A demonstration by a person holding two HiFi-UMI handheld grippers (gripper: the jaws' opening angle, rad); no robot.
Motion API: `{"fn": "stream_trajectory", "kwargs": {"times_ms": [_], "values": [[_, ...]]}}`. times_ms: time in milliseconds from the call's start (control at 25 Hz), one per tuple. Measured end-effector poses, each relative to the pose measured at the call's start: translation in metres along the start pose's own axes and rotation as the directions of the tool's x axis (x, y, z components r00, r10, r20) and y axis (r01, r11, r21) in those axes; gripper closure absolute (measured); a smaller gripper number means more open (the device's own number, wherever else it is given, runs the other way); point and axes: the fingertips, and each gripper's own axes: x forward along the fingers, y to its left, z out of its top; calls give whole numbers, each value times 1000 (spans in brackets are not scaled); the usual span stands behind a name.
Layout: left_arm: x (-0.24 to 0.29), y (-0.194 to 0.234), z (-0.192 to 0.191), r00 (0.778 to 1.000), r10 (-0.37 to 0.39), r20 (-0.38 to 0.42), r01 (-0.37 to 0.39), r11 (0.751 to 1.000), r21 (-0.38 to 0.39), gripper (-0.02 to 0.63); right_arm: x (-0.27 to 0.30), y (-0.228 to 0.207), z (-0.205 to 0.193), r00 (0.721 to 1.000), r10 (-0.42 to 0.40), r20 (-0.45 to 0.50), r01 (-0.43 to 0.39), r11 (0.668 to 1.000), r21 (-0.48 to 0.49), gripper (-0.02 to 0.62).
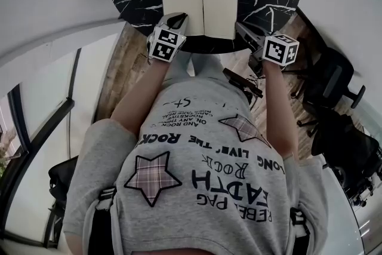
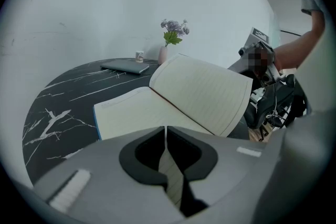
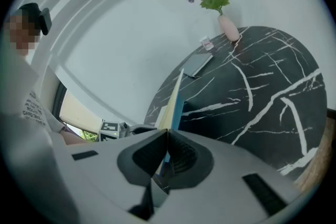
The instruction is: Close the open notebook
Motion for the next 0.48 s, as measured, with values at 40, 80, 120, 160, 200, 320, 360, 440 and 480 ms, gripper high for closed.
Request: {"fn": "stream_trajectory", "kwargs": {"times_ms": [40,80,120,160,200,320,360,440,480], "values": [[-1,0,1,1000,-1,4,1,1000,-6,583,1,4,1,1000,9,0,-9,1000,-2,581],[-2,0,1,1000,-5,7,5,1000,-13,583,2,8,2,1000,19,-1,-19,1000,-5,581],[-3,0,2,1000,-9,9,9,1000,-20,583,3,12,3,1000,29,-4,-29,1000,-9,581],[-4,0,2,1000,-10,13,10,1000,-24,583,4,16,4,999,39,-8,-39,999,-15,581],[-6,0,2,1000,-7,17,8,1000,-24,583,6,21,5,999,49,-13,-49,999,-22,581],[-18,3,4,999,14,30,-13,1000,-12,583,12,38,9,996,88,-30,-89,995,-45,581],[-23,5,6,999,22,39,-21,1000,-10,583,15,45,10,994,106,-34,-108,993,-49,581],[-34,10,12,997,39,67,-38,999,-16,583,22,60,13,987,152,-44,-155,987,-52,581],[-39,13,13,996,49,80,-47,999,-23,584,27,68,13,982,180,-50,-182,982,-50,581]]}}
